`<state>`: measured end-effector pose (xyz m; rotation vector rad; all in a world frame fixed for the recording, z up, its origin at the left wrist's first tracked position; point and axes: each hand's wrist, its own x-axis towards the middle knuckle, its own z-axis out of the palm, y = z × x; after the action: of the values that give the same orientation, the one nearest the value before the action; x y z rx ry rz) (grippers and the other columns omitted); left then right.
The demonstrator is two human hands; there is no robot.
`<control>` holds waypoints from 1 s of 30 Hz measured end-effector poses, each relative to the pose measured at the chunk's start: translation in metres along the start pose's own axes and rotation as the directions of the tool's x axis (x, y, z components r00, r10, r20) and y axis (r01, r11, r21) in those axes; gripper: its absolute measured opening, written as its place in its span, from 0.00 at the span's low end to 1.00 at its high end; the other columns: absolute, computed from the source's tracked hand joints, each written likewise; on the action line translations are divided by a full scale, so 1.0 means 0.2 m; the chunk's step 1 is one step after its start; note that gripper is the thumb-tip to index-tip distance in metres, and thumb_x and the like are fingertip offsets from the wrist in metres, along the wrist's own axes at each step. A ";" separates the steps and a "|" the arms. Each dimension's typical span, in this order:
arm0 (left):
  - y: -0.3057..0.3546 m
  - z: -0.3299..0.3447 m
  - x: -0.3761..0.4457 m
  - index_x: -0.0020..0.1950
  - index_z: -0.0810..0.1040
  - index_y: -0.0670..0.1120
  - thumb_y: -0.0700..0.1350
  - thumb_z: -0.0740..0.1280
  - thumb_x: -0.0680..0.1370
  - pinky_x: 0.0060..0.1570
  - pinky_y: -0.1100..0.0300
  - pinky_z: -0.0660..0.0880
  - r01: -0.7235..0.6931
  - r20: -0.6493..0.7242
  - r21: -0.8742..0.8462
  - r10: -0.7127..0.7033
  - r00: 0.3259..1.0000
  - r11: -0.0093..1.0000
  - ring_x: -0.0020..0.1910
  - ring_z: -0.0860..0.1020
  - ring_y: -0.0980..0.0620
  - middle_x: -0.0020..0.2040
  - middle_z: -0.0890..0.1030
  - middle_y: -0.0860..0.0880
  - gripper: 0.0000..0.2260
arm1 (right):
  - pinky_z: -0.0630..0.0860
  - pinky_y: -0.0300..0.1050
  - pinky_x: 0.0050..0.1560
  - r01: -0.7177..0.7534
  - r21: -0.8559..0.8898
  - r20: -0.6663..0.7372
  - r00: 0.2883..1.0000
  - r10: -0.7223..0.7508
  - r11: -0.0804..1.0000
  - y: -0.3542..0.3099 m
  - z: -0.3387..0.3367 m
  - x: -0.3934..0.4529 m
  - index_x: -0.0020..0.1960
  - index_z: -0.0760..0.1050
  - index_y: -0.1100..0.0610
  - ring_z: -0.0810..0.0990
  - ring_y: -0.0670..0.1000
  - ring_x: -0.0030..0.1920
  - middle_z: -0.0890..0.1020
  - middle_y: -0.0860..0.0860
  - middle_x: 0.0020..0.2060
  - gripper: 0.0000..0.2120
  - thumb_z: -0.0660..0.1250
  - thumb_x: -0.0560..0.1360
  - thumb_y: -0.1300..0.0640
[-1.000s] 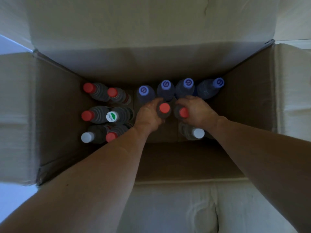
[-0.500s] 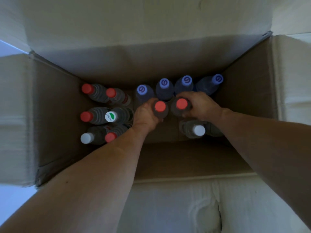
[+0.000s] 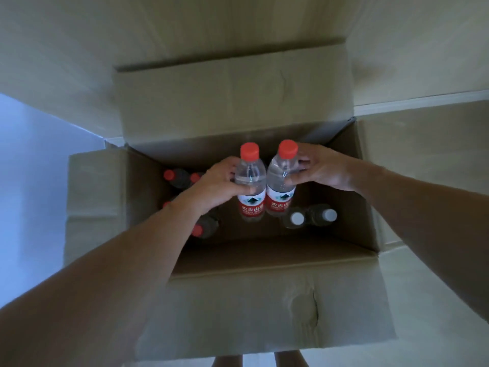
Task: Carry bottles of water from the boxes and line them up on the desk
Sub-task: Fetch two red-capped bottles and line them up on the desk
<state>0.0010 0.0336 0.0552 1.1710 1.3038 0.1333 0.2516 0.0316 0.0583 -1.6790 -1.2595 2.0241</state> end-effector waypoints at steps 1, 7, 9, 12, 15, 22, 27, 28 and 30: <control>0.06 -0.02 -0.04 0.66 0.76 0.45 0.36 0.76 0.73 0.62 0.56 0.74 0.018 0.004 -0.055 -0.018 1.000 0.998 0.60 0.81 0.55 0.60 0.83 0.49 0.23 | 0.68 0.65 0.69 -0.019 0.047 -0.006 1.000 0.019 0.999 -0.05 0.00 -0.04 0.68 0.72 0.56 0.77 0.55 0.64 0.80 0.52 0.62 0.26 0.73 0.72 0.67; 0.40 -0.07 -0.28 0.68 0.76 0.50 0.52 0.67 0.79 0.65 0.34 0.71 0.101 0.022 -0.382 -0.100 0.995 0.919 0.63 0.80 0.43 0.62 0.83 0.47 0.18 | 0.70 0.67 0.66 -0.047 0.379 -0.104 0.990 0.093 0.924 -0.33 0.06 -0.30 0.67 0.73 0.53 0.79 0.58 0.61 0.81 0.54 0.60 0.20 0.68 0.78 0.48; 0.52 -0.07 -0.36 0.70 0.74 0.53 0.57 0.66 0.78 0.62 0.37 0.74 0.089 0.060 -0.469 -0.069 0.996 0.879 0.62 0.81 0.43 0.62 0.83 0.47 0.21 | 0.73 0.65 0.63 -0.027 0.494 -0.168 0.978 0.126 0.869 -0.42 0.09 -0.39 0.65 0.73 0.53 0.82 0.59 0.58 0.83 0.56 0.58 0.19 0.66 0.78 0.45; 0.67 -0.07 -0.47 0.70 0.72 0.56 0.62 0.63 0.80 0.60 0.39 0.76 0.062 0.110 -0.484 -0.009 0.994 0.873 0.61 0.82 0.45 0.62 0.83 0.49 0.21 | 0.76 0.61 0.61 0.001 0.564 -0.211 0.967 0.143 0.826 -0.57 0.10 -0.53 0.65 0.74 0.54 0.83 0.59 0.55 0.84 0.56 0.55 0.21 0.64 0.78 0.42; 0.83 -0.07 -0.57 0.72 0.70 0.55 0.64 0.61 0.80 0.62 0.38 0.75 0.067 0.105 -0.490 -0.017 0.994 0.869 0.61 0.82 0.44 0.63 0.83 0.48 0.23 | 0.76 0.62 0.61 0.031 0.578 -0.217 0.969 0.117 0.816 -0.69 0.06 -0.67 0.65 0.75 0.52 0.83 0.59 0.56 0.84 0.56 0.56 0.22 0.64 0.78 0.40; 1.15 -0.05 -0.82 0.71 0.68 0.50 0.56 0.64 0.82 0.60 0.40 0.78 0.088 0.134 -0.517 -0.021 0.991 0.851 0.58 0.83 0.40 0.60 0.83 0.41 0.20 | 0.74 0.60 0.63 -0.032 0.694 -0.076 0.990 0.118 0.719 -0.93 0.01 -1.02 0.69 0.69 0.55 0.82 0.61 0.58 0.82 0.61 0.59 0.27 0.65 0.77 0.40; 1.29 -0.02 -1.04 0.70 0.69 0.45 0.39 0.66 0.79 0.62 0.37 0.75 0.104 0.175 -0.450 -0.027 0.984 0.887 0.54 0.81 0.38 0.61 0.81 0.34 0.19 | 0.78 0.59 0.57 0.054 0.674 -0.082 0.997 0.002 0.736 -0.99 0.02 -1.32 0.71 0.66 0.53 0.82 0.62 0.56 0.81 0.63 0.59 0.32 0.69 0.69 0.65; 1.31 -0.02 -1.07 0.69 0.71 0.45 0.38 0.66 0.79 0.60 0.39 0.77 0.105 0.184 -0.445 -0.024 0.983 0.890 0.53 0.82 0.39 0.60 0.82 0.35 0.19 | 0.79 0.59 0.56 0.064 0.658 -0.094 0.996 -0.002 0.750 -1.00 0.03 -1.38 0.70 0.66 0.54 0.83 0.62 0.56 0.82 0.63 0.58 0.30 0.69 0.71 0.67; 1.35 -0.01 -1.14 0.69 0.73 0.43 0.40 0.70 0.76 0.55 0.43 0.80 0.106 0.205 -0.434 -0.017 0.979 0.895 0.51 0.83 0.41 0.57 0.84 0.37 0.21 | 0.78 0.59 0.59 0.082 0.636 -0.152 0.988 0.020 0.767 -1.02 0.06 -1.50 0.68 0.67 0.58 0.83 0.61 0.56 0.84 0.61 0.56 0.25 0.70 0.73 0.65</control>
<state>0.0601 0.0091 0.4024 0.7299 1.0611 0.2492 0.2697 -0.0447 0.4125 -1.4090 -0.4367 1.9428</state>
